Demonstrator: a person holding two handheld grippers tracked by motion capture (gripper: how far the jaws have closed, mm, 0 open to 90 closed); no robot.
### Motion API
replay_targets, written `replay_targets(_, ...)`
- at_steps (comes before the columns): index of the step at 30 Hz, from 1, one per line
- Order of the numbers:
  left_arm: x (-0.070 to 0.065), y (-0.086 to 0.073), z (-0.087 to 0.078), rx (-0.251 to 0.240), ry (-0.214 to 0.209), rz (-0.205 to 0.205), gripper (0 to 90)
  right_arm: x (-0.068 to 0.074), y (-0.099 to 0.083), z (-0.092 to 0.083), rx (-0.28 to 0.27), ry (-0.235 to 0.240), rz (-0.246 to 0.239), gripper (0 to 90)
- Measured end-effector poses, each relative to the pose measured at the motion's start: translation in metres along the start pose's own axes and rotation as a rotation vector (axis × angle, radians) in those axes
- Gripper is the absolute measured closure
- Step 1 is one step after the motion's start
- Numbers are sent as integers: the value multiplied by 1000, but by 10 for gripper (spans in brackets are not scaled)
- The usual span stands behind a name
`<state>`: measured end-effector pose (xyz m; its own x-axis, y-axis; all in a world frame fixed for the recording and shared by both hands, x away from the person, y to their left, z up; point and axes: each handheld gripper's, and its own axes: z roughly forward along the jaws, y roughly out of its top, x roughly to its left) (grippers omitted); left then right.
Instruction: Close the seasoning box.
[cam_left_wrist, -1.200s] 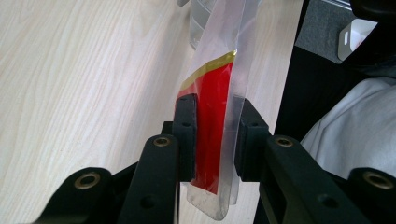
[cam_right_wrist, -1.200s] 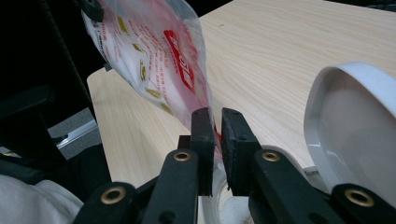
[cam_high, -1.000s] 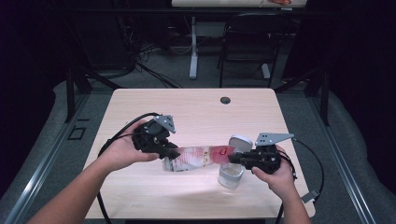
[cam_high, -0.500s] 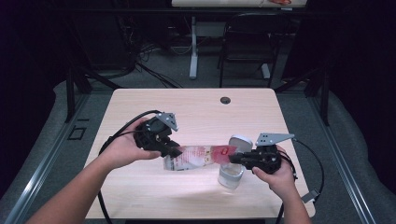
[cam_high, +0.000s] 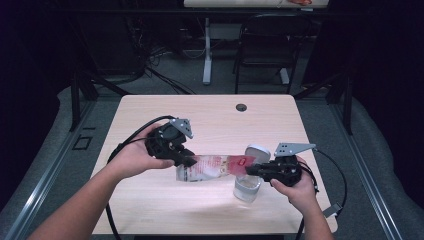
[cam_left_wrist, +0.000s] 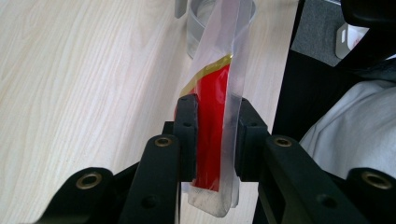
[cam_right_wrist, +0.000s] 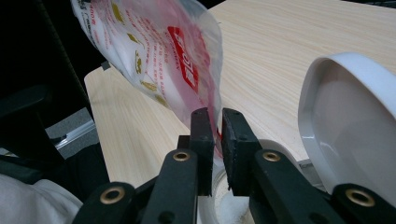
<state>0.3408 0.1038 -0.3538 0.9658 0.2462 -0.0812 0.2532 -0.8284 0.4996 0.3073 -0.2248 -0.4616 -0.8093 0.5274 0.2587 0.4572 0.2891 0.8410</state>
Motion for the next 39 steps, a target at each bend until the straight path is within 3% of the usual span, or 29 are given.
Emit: replay_targets(39, -1, 21, -5, 25, 4, 26, 758, -4, -4, 0, 0, -2, 15, 832)
